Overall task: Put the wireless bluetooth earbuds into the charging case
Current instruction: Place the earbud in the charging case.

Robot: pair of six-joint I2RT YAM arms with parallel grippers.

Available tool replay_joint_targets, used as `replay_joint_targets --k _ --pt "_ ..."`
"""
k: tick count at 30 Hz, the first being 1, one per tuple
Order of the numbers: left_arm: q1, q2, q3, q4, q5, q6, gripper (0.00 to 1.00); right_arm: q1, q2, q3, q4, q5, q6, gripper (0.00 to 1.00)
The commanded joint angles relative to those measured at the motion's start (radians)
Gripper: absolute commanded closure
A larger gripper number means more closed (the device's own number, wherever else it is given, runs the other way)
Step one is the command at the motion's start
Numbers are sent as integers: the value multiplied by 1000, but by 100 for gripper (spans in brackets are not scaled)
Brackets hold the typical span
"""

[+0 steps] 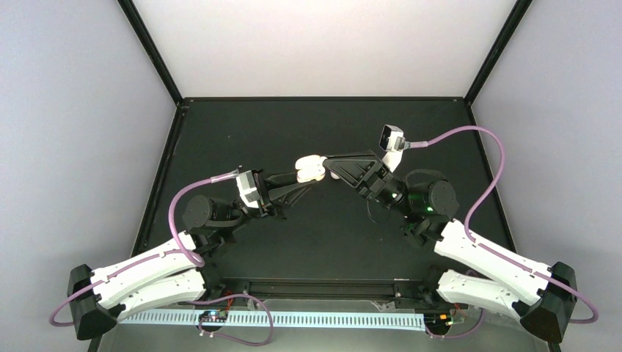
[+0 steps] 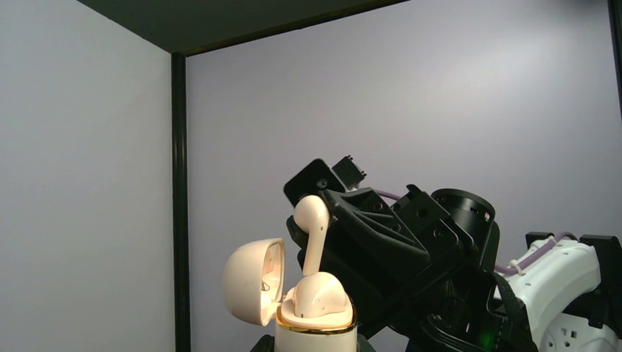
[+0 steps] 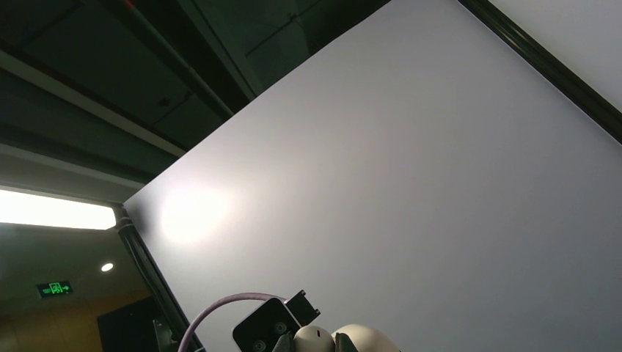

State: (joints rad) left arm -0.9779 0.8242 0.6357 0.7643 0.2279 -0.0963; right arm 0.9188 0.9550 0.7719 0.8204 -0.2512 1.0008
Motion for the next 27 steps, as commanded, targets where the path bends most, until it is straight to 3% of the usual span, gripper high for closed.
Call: replay_joint_targets --k 1,27 --pt "-14 -7 45 39 -9 13 99 2 5 -6 13 6 -7 92" --pt "-19 -11 53 52 -36 1 98 2 -25 -34 -20 21 -9 92"
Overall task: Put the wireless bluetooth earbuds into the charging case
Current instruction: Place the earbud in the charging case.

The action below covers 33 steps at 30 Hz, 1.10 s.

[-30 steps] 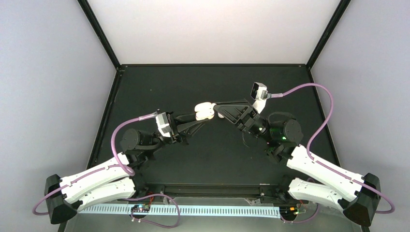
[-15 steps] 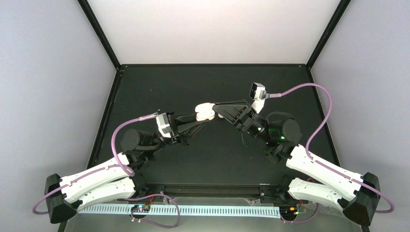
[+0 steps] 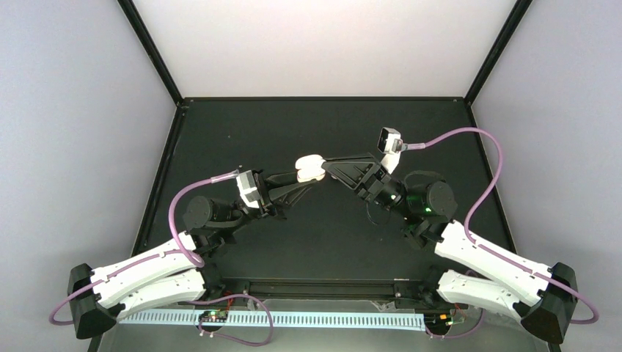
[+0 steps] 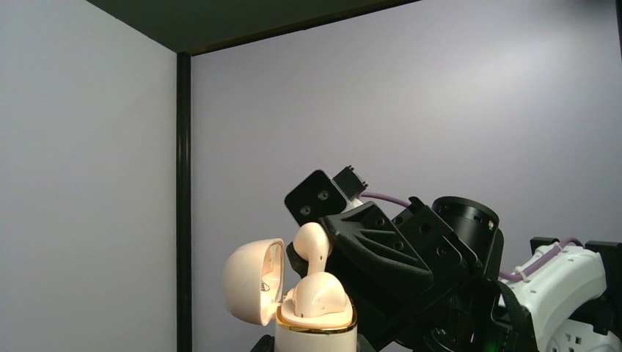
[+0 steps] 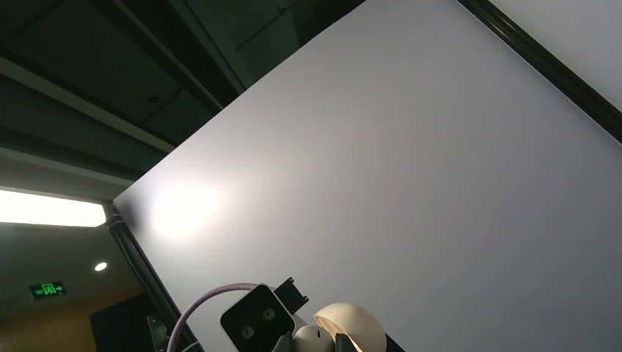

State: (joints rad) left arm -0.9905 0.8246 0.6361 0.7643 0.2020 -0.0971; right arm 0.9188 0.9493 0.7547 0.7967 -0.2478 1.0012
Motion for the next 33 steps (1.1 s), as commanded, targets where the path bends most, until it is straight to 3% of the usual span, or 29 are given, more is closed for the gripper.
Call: replay_joint_targets --k 1,22,33 --pt "-7 -13 52 53 -10 2 98 2 -20 -18 1 19 -11 92" --pt "-8 -7 47 43 -10 2 98 2 -41 -9 -59 54 -31 82" --pt "-8 -5 43 33 -33 4 99 2 -98 18 -134 29 -85 58"
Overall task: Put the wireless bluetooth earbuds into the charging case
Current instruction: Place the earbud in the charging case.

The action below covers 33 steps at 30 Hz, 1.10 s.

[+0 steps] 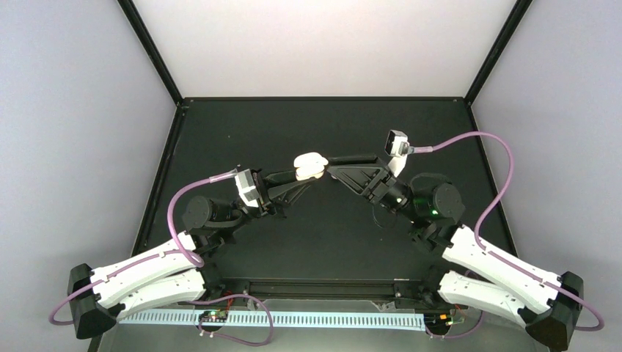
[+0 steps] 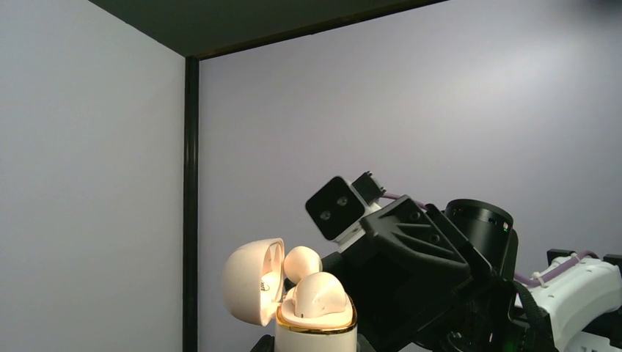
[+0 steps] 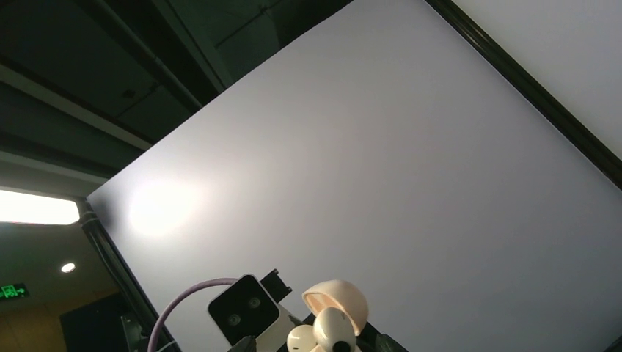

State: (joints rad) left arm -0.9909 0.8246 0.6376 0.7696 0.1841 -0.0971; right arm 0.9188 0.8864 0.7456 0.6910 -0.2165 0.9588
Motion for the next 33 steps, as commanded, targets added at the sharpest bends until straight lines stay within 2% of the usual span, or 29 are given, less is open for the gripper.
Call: replay_joint_targets --k 1,6,10,14,18,27,33 --pt "-8 -5 41 28 -15 4 99 2 -44 28 -39 -2 -52 56" --pt "-8 -17 40 20 -12 -2 98 2 -137 33 -151 31 -161 42" --pt "-8 -51 39 -16 4 -12 98 0 -230 75 -378 130 -306 33" --pt "-8 -81 39 -51 50 -22 99 0 -258 175 -649 243 -450 30" --pt "-9 -82 38 -56 99 -38 98 0 -185 316 -900 266 -560 29" --pt "-9 -76 40 -60 110 -40 98 1 -32 489 -1129 180 -661 29" --pt "-8 -81 38 -78 98 -36 98 1 -23 497 -1127 171 -670 29"
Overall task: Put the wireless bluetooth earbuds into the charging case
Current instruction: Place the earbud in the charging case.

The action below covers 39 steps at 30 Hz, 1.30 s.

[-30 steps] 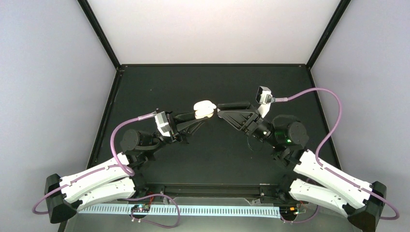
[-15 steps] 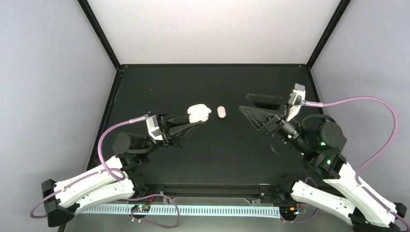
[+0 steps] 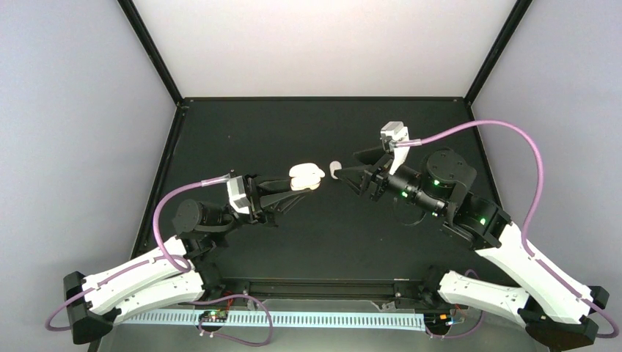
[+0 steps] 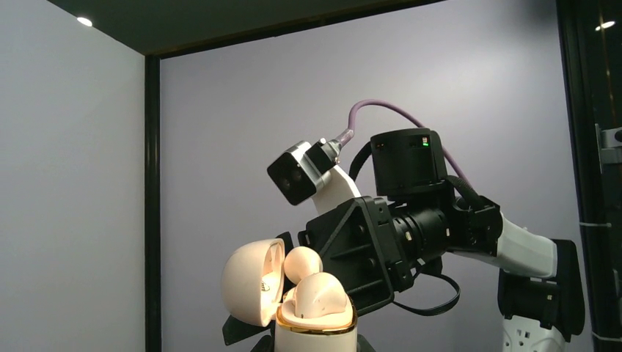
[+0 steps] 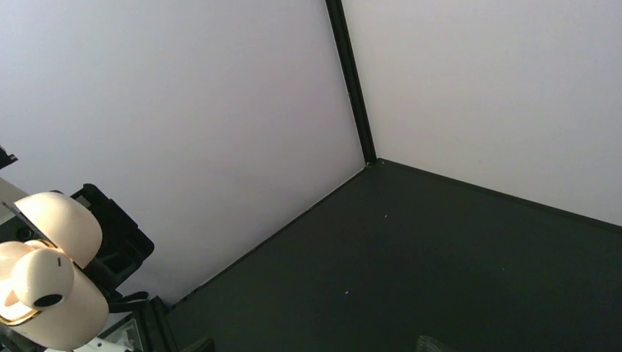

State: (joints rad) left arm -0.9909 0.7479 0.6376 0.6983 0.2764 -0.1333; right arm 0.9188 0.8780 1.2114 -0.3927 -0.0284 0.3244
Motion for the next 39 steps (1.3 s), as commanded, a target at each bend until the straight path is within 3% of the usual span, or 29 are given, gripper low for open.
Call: replay_joint_targets --k 1,39 --pt "-8 -4 37 -8 4 0 99 2 -14 31 -39 -18 -36 29" --pt "-8 5 15 0 -19 -10 98 4 64 121 14 -137 -43 30"
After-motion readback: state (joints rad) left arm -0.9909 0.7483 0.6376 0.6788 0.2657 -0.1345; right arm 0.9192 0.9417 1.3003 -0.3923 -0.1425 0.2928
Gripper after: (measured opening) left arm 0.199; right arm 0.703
